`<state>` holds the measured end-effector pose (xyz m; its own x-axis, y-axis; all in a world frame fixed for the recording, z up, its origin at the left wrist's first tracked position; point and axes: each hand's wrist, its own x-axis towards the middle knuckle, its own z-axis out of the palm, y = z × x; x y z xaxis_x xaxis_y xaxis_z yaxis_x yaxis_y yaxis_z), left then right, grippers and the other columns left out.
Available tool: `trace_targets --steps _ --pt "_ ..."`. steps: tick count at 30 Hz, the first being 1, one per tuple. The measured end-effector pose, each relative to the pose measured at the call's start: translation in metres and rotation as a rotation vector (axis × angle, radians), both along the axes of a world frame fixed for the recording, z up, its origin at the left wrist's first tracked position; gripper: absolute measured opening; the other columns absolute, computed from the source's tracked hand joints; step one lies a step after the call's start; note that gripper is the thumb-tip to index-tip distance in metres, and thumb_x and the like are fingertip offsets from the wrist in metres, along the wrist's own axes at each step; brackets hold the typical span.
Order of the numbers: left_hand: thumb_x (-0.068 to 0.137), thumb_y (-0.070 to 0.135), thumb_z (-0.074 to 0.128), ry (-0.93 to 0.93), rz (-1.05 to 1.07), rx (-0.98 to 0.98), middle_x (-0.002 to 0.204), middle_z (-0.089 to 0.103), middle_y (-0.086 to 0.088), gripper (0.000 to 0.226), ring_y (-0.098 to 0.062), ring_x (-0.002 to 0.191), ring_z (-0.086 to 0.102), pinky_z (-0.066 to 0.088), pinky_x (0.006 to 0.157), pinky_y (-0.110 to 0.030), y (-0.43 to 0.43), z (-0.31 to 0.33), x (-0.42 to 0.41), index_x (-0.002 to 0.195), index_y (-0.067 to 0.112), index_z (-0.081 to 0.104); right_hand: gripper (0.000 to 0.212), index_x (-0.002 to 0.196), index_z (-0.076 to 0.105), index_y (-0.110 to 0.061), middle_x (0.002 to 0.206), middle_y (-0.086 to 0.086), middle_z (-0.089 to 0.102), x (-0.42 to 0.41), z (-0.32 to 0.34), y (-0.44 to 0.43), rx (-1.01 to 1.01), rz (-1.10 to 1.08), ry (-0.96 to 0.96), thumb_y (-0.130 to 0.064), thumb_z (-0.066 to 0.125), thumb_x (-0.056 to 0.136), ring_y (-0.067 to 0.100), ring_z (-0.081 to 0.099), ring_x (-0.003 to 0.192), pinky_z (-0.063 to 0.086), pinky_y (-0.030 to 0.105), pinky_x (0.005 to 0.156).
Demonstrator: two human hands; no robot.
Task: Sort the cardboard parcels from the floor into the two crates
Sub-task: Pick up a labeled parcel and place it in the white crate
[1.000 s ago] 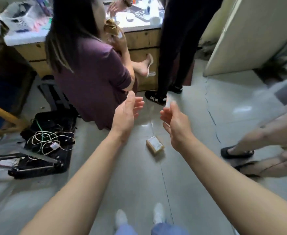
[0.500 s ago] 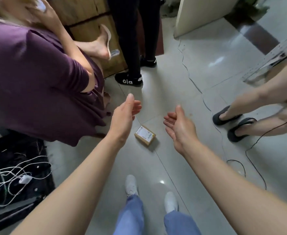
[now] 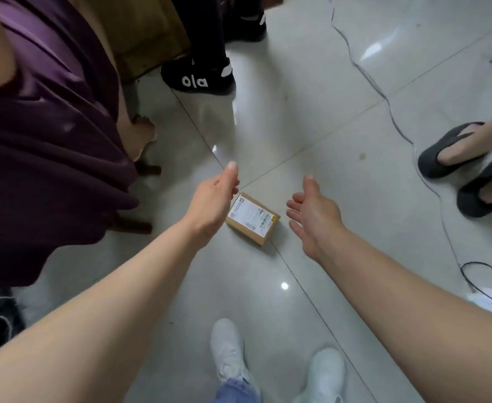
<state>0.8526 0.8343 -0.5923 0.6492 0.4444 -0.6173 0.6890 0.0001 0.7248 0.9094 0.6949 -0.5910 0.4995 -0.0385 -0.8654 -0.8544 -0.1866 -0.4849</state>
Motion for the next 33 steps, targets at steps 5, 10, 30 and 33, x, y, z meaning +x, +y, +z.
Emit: trace_targets --steps 5,10,30,33 --pt "0.1 0.047 0.031 0.114 -0.096 0.068 0.094 0.044 -0.002 0.034 -0.014 0.085 0.039 0.032 0.065 -0.024 0.001 -0.123 0.01 0.093 0.017 0.044 0.054 0.111 0.055 -0.005 0.103 0.007 0.062 0.002 -0.113 -0.006 -0.015 -0.004 0.094 -0.054 0.04 0.096 0.012 0.06 0.075 0.046 0.029 0.091" --pt "0.1 0.045 0.033 0.233 -0.097 0.09 0.1 0.052 -0.001 0.037 -0.019 0.092 0.045 0.033 0.075 -0.024 0.004 -0.228 0.011 0.094 0.016 0.054 0.042 0.073 0.042 -0.021 0.038 -0.011 0.046 -0.004 -0.207 -0.005 -0.014 0.003 0.176 -0.055 0.037 0.097 0.001 0.041 0.03 0.033 0.017 0.056" --pt "0.096 0.053 0.039 0.105 0.317 -0.173 0.114 0.066 0.0 0.042 -0.019 0.107 0.059 0.037 0.087 -0.029 0.012 -0.091 -0.003 0.094 0.02 0.065 0.04 0.081 0.059 -0.019 0.078 -0.002 0.068 0.014 -0.064 0.02 0.091 0.083 0.047 -0.048 0.038 0.1 0.014 0.066 0.063 0.047 0.018 0.044" --pt "0.094 0.054 0.039 0.039 0.403 -0.177 0.114 0.068 0.0 0.045 -0.02 0.11 0.061 0.04 0.092 -0.031 0.015 -0.006 -0.027 0.102 0.019 0.067 0.04 0.077 0.057 -0.02 0.072 -0.004 0.067 0.005 0.021 0.029 0.092 0.193 -0.007 -0.047 0.038 0.099 0.01 0.065 0.057 0.043 0.013 0.039"
